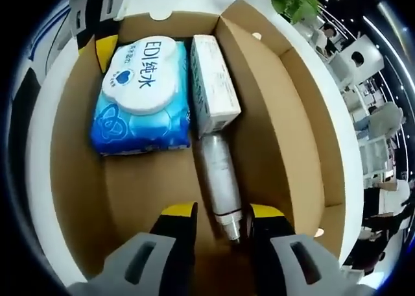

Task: Operate the shoe box by opening the lid, removing the specified soft item, and placing it in the target area until the item is outside and the box remains undamaged.

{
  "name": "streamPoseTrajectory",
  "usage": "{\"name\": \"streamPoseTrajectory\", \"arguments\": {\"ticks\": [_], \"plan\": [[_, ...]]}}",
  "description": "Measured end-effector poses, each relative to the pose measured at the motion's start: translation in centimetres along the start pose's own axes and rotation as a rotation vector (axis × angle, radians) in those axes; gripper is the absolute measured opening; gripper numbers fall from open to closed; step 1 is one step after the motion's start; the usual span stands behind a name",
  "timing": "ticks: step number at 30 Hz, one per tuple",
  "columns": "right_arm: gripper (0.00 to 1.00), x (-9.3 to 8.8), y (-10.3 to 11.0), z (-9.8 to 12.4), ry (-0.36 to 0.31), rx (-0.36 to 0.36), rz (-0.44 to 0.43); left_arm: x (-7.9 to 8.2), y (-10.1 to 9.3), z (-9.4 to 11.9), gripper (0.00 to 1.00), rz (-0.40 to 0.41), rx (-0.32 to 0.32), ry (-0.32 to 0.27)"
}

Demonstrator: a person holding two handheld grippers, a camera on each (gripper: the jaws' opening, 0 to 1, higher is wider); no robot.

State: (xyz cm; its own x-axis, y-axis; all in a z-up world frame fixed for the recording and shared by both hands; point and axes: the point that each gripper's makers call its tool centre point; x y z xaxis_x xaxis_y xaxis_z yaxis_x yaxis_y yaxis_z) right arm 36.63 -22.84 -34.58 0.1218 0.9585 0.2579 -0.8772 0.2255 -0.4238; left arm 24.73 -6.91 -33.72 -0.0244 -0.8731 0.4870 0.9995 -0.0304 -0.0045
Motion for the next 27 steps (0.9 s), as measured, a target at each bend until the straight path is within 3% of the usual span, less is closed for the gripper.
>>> {"name": "streamPoseTrajectory", "arguments": {"ticks": [6, 7, 8, 9, 11, 13, 16, 18, 27], "plan": [[0.28, -0.8, 0.4, -0.7, 0.035, 0.015, -0.028, 0.0, 0.0, 0.0, 0.00, 0.001, 0.003, -0.001], [0.21, -0.9, 0.4, -0.7, 0.039, 0.016, -0.032, 0.0, 0.0, 0.0, 0.00, 0.001, 0.003, -0.001], [0.19, -1.4, 1.0, -0.2, 0.093, 0.045, -0.079, 0.0, 0.0, 0.0, 0.00, 0.001, 0.002, 0.000], [0.18, -0.7, 1.6, 0.0, 0.072, 0.068, -0.138, 0.0, 0.0, 0.0, 0.00, 0.002, 0.002, 0.000], [0.18, -0.5, 1.7, 0.4, 0.072, 0.083, -0.144, 0.0, 0.0, 0.0, 0.00, 0.002, -0.001, 0.000], [0.18, -0.7, 2.3, 0.7, 0.095, 0.123, -0.229, 0.1, 0.0, 0.0, 0.00, 0.007, -0.005, 0.000], [0.18, -0.8, 3.2, 1.0, 0.146, 0.200, -0.440, 0.1, 0.0, 0.0, 0.00, 0.004, -0.005, 0.000], [0.18, -0.8, 3.5, 1.0, 0.153, 0.219, -0.481, 0.1, 0.0, -0.1, 0.00, 0.004, -0.004, 0.000], [0.18, -1.4, 4.3, 0.6, 0.215, 0.238, -0.522, 0.0, 0.0, -0.1, 0.00, 0.006, -0.005, 0.000]]}}
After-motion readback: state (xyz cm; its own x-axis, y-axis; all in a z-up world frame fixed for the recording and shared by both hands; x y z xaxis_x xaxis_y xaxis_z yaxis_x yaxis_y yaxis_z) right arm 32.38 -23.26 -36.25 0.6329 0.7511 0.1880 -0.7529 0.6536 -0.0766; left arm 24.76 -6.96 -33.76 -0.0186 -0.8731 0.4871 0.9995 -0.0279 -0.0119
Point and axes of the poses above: the point that each gripper's makers call its tool centre point, and the gripper's own axes: z roughly backward along the fingers, y roughly to its left, x roughly out of its top, and after that the axes turned 5 degrees about -x, right-handed
